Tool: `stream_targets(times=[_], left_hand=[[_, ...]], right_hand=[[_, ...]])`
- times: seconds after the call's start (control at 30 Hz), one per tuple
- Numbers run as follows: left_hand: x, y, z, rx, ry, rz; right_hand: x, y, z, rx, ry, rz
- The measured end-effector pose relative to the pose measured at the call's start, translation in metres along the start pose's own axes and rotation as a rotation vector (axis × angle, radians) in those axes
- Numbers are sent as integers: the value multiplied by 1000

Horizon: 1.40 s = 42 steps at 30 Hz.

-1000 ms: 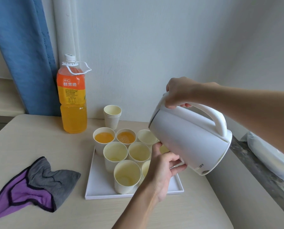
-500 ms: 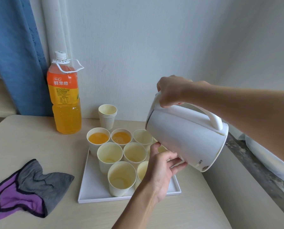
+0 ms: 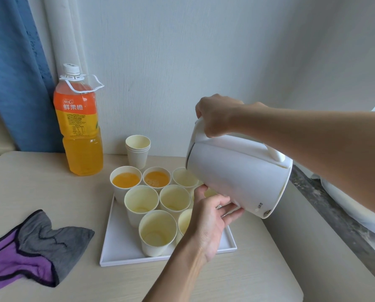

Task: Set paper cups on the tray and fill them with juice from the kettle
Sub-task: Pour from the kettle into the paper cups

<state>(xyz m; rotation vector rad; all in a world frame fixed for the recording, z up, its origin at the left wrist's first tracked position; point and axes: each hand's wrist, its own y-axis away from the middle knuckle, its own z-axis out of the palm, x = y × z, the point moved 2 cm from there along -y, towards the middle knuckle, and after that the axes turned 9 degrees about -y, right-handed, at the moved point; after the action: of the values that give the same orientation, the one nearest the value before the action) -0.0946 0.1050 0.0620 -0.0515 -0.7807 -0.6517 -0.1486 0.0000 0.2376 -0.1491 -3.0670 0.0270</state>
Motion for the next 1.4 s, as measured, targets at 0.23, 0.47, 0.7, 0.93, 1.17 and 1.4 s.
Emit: stream_targets(times=[0.23, 0.47, 0.7, 0.93, 1.17, 1.4], left_hand=[[-1, -3, -1, -11, 22, -1], [-1, -4, 0, -23, 36, 2], [0, -3, 0, -26, 33, 3], [-1, -2, 1, -40, 51, -9], [0, -2, 1, -48, 65, -16], [-1, -4, 1, -61, 93, -23]], right_hand=[[-4, -1, 2, 43, 23, -53], [-6, -2, 3, 94, 41, -77], [-12, -1, 4, 110, 74, -108], [-18, 2, 4, 120, 90, -112], [-23, 3, 3, 116, 107, -128], [-26, 7, 4, 108, 131, -137]])
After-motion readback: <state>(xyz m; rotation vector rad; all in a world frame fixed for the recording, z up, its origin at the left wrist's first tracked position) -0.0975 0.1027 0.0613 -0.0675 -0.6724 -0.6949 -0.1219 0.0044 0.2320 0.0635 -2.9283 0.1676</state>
